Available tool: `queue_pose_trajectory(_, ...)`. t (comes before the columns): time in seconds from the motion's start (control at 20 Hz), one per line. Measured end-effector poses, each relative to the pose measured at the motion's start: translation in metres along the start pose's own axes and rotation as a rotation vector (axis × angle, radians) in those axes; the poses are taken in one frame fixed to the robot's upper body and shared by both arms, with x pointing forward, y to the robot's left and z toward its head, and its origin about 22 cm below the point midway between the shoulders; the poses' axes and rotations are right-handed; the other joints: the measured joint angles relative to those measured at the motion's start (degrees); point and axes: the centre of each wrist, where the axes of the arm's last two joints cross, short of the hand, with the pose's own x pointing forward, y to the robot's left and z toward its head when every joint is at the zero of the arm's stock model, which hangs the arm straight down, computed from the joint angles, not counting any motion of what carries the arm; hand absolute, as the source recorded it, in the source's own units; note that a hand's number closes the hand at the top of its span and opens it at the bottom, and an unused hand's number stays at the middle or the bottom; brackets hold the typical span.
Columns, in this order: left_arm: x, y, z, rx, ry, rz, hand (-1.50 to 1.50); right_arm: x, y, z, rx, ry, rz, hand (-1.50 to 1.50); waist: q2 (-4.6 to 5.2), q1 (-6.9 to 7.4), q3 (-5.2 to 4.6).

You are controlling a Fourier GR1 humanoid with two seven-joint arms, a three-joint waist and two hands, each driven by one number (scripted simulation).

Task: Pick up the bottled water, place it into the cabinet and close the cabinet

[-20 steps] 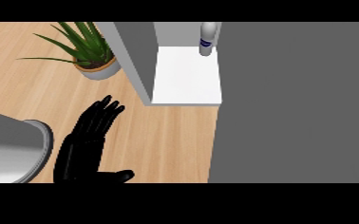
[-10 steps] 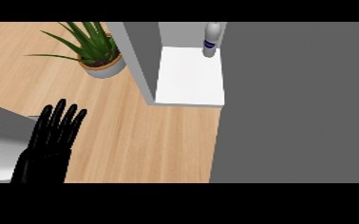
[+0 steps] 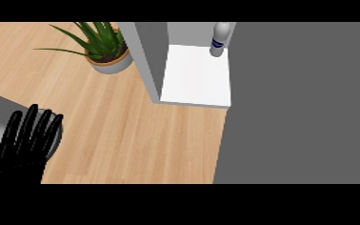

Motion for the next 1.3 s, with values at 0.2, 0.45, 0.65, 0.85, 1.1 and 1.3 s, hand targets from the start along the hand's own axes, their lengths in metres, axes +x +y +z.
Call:
queue_pose_trajectory(0.2,0.009,0.006,0.002,-0.026,0.002,0.004,-1.50,0.000,-0.001,-0.005,0.007,0.001,0.006,1.50,0.42,1.85,-0.04)
queue_pose_trajectory(0.45,0.018,0.015,0.001,-0.061,-0.002,0.003,-1.50,0.002,-0.004,-0.011,0.032,0.004,0.030,1.50,1.13,3.70,-0.13)
queue_pose_trajectory(0.65,0.024,0.019,0.001,-0.092,0.000,0.008,-1.50,0.003,-0.009,-0.015,0.070,0.004,0.059,1.50,1.67,5.60,-0.21)
queue_pose_trajectory(0.85,0.029,0.023,-0.002,-0.113,0.008,0.005,-1.50,0.005,-0.013,-0.019,0.109,0.005,0.088,1.50,1.98,6.82,-0.31)
queue_pose_trajectory(1.1,0.032,0.025,-0.004,-0.141,0.019,0.008,-1.50,0.010,-0.023,-0.023,0.197,0.006,0.167,1.50,1.95,8.92,-0.56)
queue_pose_trajectory(1.3,0.035,0.028,-0.006,-0.151,0.025,0.001,-1.50,0.013,-0.028,-0.030,0.257,0.004,0.220,1.50,1.89,9.77,-0.67)
